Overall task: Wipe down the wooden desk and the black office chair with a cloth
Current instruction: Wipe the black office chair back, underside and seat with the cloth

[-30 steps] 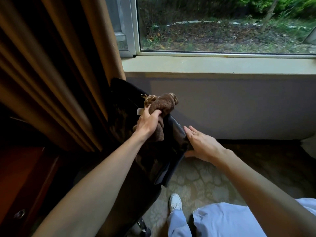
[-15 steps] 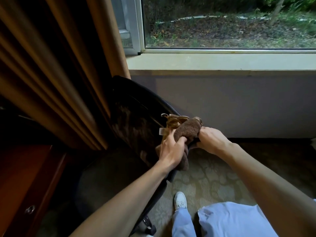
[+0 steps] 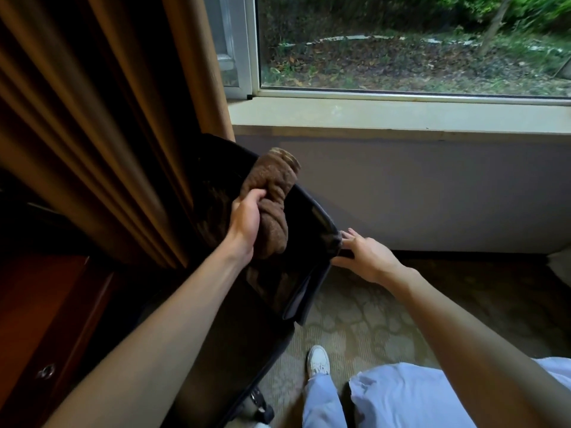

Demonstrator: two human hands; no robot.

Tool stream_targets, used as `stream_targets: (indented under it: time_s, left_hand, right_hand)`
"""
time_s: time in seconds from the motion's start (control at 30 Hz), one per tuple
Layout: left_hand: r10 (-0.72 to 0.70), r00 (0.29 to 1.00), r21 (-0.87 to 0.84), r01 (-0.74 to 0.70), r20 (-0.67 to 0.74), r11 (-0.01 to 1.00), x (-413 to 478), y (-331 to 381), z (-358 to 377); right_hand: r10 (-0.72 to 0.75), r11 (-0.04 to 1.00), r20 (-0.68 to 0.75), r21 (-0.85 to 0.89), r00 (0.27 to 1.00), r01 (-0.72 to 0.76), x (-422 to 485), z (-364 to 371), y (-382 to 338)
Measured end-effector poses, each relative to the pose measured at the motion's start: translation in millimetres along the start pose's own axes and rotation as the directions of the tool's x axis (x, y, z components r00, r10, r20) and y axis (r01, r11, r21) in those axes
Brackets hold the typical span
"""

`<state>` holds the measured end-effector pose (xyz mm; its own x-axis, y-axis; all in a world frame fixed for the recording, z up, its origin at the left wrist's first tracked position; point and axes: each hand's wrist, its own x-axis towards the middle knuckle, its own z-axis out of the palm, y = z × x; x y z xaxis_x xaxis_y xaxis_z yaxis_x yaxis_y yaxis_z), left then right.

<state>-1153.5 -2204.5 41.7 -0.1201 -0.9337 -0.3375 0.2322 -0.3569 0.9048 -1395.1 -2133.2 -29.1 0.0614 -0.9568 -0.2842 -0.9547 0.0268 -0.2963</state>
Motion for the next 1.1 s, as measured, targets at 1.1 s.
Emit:
stream_targets:
  time_s: [1.1]
  left_hand:
    - [0.101,0.994,0.233,-0.105,0.03,0.967,-52.5,-66.9,52.3]
  right_hand:
    - [0.126,0.888,0.02,0.444,0.992,-0.122,-24.2,36.4,-11.3]
